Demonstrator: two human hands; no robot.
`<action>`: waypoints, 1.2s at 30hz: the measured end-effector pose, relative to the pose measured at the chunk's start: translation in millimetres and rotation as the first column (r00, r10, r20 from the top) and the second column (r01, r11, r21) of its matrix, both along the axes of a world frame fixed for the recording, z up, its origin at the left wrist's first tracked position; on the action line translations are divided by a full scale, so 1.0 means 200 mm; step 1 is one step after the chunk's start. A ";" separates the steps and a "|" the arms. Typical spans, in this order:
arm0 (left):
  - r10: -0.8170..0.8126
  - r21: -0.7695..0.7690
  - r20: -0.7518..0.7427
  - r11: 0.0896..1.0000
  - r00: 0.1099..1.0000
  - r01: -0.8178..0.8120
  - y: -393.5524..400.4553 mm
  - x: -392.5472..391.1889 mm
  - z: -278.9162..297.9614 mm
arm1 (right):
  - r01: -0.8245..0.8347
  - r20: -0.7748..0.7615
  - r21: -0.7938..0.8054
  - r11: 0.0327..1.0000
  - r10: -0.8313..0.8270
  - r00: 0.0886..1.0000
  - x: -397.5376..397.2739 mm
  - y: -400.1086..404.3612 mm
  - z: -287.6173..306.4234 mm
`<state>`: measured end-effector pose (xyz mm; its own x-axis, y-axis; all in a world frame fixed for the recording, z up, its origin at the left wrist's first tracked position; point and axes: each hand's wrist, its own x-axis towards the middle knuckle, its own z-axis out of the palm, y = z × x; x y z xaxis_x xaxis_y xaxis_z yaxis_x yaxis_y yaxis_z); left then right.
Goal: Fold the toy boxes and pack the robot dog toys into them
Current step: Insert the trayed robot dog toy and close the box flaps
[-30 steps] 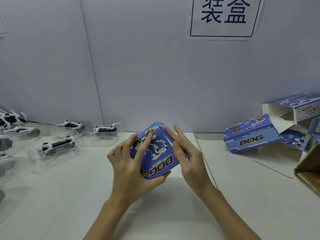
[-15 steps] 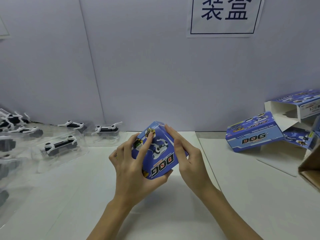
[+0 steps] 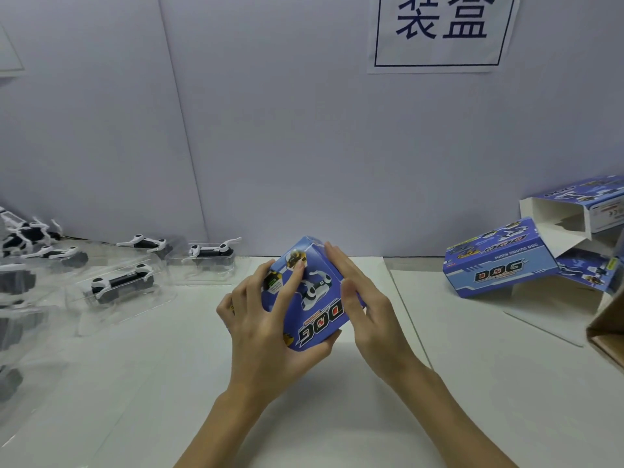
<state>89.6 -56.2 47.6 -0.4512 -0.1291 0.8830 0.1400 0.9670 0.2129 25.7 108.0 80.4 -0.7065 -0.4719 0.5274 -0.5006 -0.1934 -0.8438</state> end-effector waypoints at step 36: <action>-0.018 0.079 0.029 0.997 0.999 0.015 -0.03 -0.06 0.02 | 0.121 -0.002 0.002 0.993 -0.121 0.993 -0.03 -0.04 -0.04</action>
<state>77.8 -61.3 51.9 -0.4797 -0.1900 0.8566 0.1483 0.9447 0.2926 20.6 100.4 71.7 -0.7574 -0.3839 0.5281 -0.5221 -0.1294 -0.8430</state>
